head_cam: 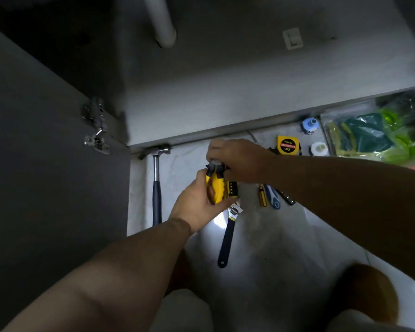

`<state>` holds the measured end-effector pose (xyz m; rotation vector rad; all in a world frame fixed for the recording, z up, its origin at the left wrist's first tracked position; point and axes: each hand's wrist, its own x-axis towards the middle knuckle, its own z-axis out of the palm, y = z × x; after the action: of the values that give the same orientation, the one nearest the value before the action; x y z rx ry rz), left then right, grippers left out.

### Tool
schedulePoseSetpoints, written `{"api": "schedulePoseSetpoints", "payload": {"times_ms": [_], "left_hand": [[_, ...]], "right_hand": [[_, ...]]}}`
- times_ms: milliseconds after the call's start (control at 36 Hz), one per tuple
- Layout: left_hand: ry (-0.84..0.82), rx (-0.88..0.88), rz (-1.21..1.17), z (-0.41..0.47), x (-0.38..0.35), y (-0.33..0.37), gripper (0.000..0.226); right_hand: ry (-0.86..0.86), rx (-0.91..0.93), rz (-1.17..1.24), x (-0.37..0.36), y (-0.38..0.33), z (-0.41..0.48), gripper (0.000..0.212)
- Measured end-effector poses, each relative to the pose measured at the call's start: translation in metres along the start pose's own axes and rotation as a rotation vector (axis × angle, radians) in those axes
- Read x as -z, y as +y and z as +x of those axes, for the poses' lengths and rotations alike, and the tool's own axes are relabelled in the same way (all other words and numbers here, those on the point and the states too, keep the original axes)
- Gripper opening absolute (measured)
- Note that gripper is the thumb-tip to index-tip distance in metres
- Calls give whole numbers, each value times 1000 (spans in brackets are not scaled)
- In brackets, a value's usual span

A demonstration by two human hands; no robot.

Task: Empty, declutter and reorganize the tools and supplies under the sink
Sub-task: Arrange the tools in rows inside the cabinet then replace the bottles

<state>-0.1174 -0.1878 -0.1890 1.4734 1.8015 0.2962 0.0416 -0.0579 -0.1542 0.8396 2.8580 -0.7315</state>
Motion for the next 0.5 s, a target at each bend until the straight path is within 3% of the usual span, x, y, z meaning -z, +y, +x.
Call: {"api": "schedulePoseSetpoints", "payload": {"times_ms": [111, 167, 222, 306, 417, 500], "left_hand": [[166, 148, -110, 9, -5, -4, 43], [251, 253, -195, 16, -8, -9, 41], [319, 354, -246, 23, -10, -18, 42], [337, 473, -269, 27, -11, -36, 44], [287, 553, -258, 26, -16, -57, 44], [301, 566, -254, 24, -20, -63, 42]], "right_hand": [[116, -102, 68, -9, -19, 9, 46], [207, -257, 95, -18, -29, 5, 54], [231, -366, 130, -33, -36, -4, 49], [45, -304, 212, -66, -41, -31, 28], [-339, -303, 362, -108, -49, -67, 38], [-364, -359, 465, -131, -56, -73, 37]]}}
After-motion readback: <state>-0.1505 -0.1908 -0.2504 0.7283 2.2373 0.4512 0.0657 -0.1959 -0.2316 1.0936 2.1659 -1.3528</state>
